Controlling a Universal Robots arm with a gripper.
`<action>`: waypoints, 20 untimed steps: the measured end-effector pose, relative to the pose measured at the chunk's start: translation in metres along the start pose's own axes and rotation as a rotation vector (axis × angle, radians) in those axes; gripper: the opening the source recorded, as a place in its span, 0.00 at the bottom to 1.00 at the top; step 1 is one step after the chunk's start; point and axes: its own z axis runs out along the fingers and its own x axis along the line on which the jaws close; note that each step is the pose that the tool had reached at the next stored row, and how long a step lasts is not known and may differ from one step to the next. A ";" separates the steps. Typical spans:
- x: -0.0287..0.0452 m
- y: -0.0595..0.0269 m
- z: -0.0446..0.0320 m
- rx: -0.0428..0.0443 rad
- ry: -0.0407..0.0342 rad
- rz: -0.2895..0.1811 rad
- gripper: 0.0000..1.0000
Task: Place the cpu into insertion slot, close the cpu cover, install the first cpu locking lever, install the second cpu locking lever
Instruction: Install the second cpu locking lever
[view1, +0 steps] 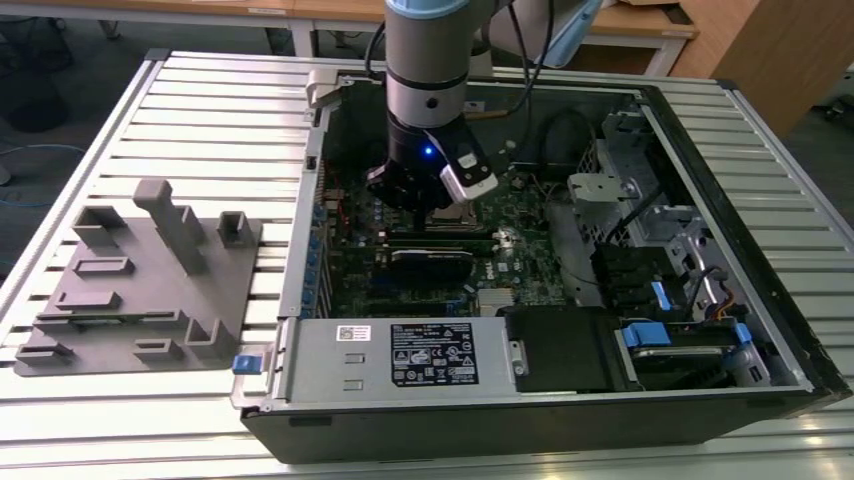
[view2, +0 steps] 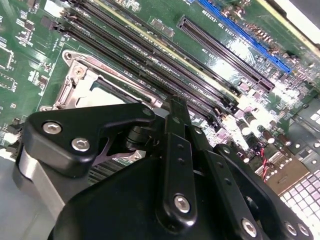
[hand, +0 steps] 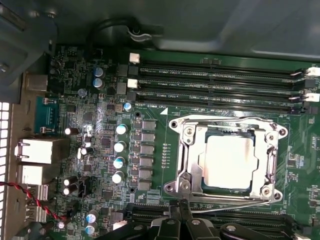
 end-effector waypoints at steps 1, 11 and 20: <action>0.0003 -0.0002 0.0004 -0.0001 -0.0001 0.000 0.11; 0.0009 -0.0006 0.0029 -0.0046 -0.0003 0.000 0.11; 0.0010 -0.0008 0.0051 -0.0406 -0.0022 0.001 0.11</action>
